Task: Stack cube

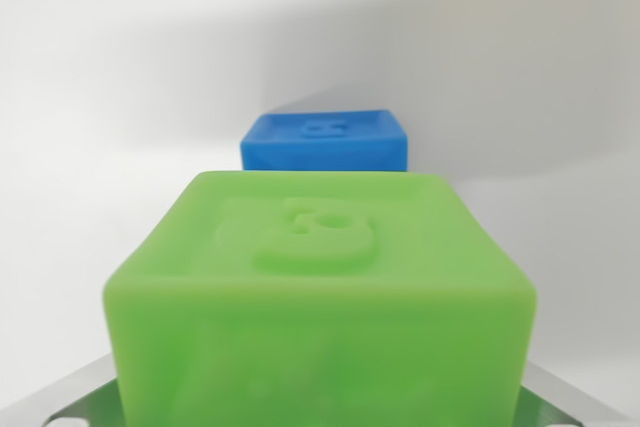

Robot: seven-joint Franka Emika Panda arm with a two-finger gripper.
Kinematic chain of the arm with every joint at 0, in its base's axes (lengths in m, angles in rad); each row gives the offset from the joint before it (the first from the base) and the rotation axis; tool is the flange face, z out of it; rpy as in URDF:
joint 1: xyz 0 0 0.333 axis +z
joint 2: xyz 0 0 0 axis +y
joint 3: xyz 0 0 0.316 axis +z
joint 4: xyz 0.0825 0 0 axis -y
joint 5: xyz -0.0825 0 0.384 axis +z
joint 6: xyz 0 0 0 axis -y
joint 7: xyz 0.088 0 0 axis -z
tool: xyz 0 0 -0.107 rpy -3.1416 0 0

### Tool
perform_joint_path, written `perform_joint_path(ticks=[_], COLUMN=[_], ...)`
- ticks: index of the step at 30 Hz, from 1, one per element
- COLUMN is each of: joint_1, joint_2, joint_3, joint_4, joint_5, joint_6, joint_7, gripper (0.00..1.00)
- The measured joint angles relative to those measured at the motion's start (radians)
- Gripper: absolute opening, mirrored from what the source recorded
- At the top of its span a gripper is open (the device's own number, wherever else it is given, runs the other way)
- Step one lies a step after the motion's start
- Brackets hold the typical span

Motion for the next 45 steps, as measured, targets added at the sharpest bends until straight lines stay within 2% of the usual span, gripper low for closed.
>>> perform_joint_path(ticks=[17, 27, 28, 45], joint_1=[0.000, 0.000, 0.000, 0.000], joint_2=[0.074, 0.090, 0.090, 0.092], joint_3=[0.000, 0.000, 0.000, 0.000], joint_4=[0.008, 0.011, 0.012, 0.012], joint_5=[0.000, 0.000, 0.000, 0.000], joint_6=[0.067, 0.081, 0.081, 0.082], joint_7=[0.001, 0.001, 0.001, 0.001], gripper=[0.00, 0.00, 1.00, 1.00])
